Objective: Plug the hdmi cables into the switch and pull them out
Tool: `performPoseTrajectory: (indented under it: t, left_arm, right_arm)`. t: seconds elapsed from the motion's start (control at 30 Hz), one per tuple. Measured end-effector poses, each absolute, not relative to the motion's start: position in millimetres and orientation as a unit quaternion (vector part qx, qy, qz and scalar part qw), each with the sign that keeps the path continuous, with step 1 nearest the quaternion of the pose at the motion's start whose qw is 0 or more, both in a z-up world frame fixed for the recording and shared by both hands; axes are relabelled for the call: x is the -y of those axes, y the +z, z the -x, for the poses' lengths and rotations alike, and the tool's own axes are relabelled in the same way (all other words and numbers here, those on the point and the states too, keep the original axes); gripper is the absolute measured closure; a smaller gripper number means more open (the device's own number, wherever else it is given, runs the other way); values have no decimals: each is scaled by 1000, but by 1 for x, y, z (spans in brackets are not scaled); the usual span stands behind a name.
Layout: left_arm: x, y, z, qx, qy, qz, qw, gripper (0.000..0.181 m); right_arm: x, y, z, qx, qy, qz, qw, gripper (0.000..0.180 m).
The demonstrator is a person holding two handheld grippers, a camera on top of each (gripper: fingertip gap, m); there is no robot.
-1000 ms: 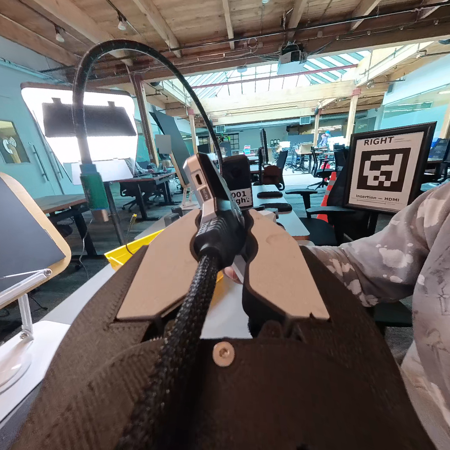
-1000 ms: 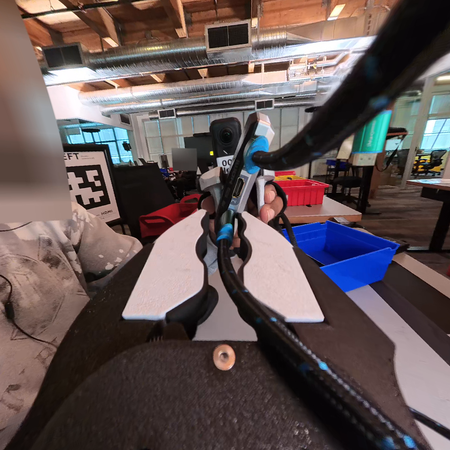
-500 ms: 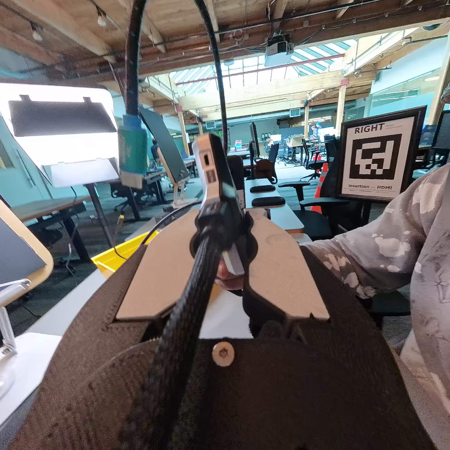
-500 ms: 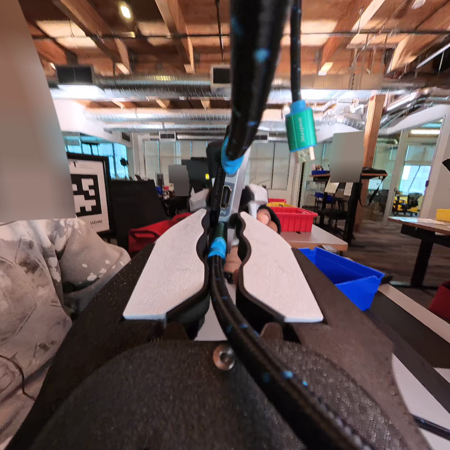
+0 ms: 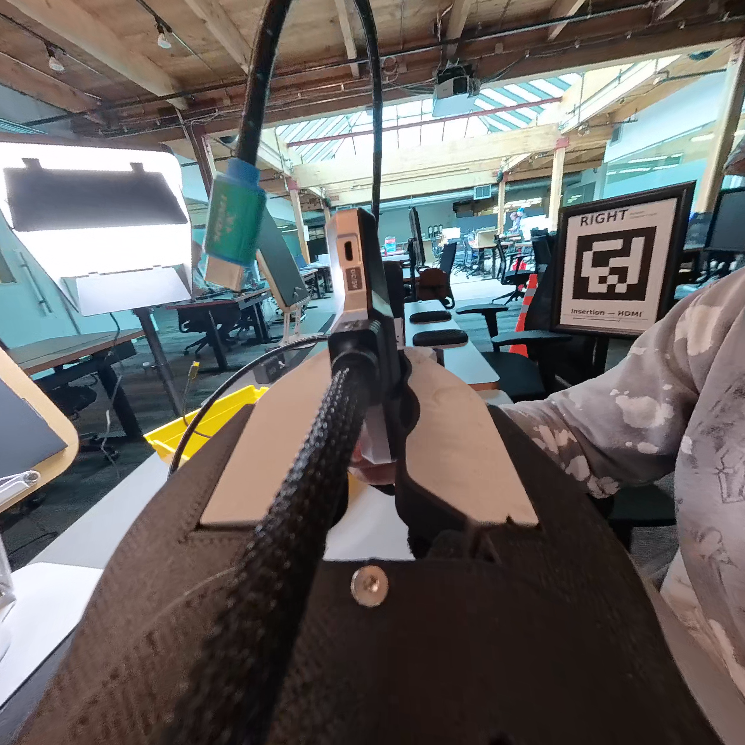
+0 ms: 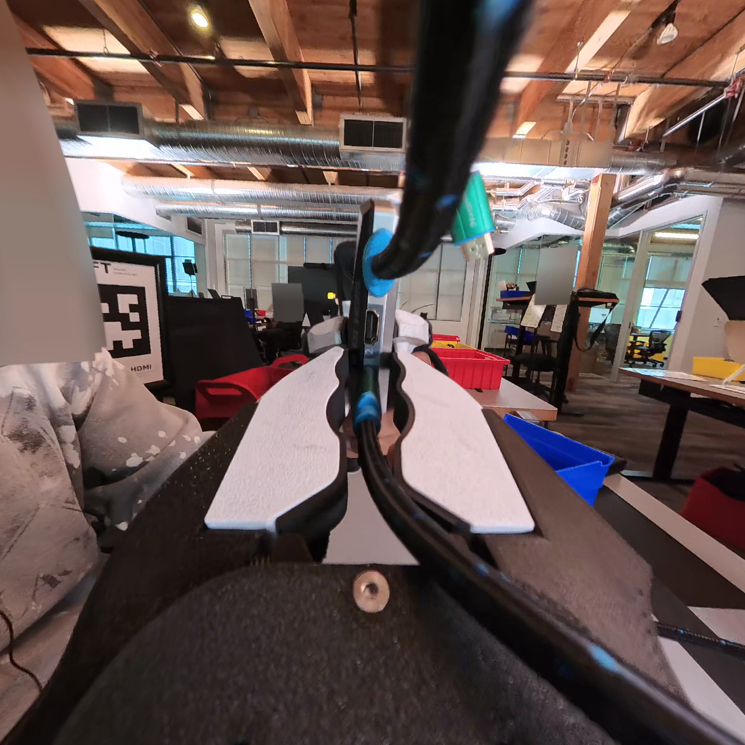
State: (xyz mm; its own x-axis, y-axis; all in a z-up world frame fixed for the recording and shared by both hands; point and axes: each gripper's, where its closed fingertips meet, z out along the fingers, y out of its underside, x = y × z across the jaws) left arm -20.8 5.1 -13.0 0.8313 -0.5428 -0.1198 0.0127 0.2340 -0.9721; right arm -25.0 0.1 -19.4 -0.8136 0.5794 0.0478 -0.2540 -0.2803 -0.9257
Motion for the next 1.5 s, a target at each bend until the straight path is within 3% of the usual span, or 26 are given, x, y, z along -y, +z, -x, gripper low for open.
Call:
performPoseTrajectory:
  t: [0.87, 1.0, 1.17, 1.5]
  left_arm:
    - [-4, -17, 29, -227, -201, 574, 761, 158]
    - [17, 10, 55, -188, -204, 519, 809, 158]
    - [32, 17, 63, -204, -122, 567, 789, 156]
    - [3, 0, 87, -101, -164, 628, 754, 158]
  right_arm:
    - [-13, -35, 24, 623, 721, 164, 253, 168]
    - [-66, -15, 4, 576, 753, 168, 270, 169]
    - [-116, -31, 4, 643, 623, 287, 341, 168]
    - [-222, -158, 18, 684, 312, 632, 187, 168]
